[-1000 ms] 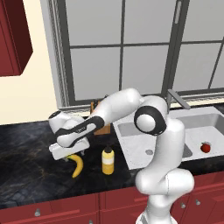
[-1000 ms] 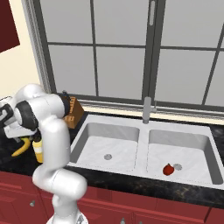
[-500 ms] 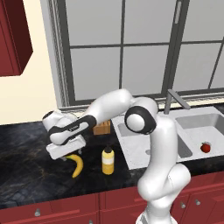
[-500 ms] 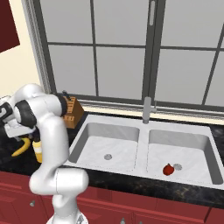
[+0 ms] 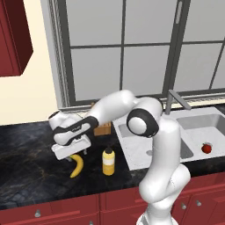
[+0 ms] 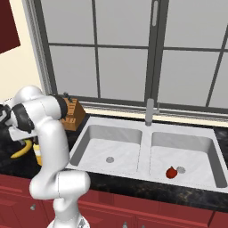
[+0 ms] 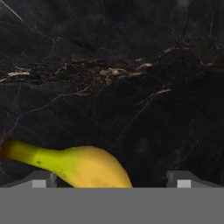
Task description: Pick up all produce items and place them in the sink. Turn on the sink faucet to wash them. Then turn the sink off and put them in the tray.
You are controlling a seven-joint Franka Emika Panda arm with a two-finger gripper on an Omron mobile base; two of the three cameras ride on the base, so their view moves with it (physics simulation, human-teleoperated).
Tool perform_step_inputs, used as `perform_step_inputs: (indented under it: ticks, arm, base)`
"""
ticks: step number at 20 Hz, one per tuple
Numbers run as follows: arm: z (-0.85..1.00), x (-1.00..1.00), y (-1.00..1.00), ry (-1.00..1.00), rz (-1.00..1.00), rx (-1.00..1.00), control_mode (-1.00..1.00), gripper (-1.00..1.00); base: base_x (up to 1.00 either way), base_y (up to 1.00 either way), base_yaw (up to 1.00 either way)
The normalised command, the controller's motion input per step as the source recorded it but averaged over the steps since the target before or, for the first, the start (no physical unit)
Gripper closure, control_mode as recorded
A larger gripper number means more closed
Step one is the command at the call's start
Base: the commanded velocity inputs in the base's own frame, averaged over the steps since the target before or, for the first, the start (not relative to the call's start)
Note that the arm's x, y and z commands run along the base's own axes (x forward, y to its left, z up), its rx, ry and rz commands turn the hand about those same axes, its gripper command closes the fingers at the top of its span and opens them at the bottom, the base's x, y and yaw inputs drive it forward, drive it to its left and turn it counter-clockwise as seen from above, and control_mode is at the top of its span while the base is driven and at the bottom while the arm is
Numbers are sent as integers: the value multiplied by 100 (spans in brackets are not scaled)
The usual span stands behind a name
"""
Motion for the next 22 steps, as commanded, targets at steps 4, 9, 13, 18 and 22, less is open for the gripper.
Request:
perform_step_inputs:
  ticks: [4,9,13,18,22]
  arm:
    - [-17,-37,-17,-1,0,10,-100,-100]
    - [-22,-9,0,0,-1,5,-100,-100]
    - [-34,0,0,6,0,-1,-100,100]
    - [-13,-2,1,2,0,-1,-100,100]
    - [32,-16,0,-1,0,0,-100,100]
  base:
    - [0,0,0]
    - [0,0,0]
    - [0,0,0]
    - [0,0,0]
    - [0,0,0]
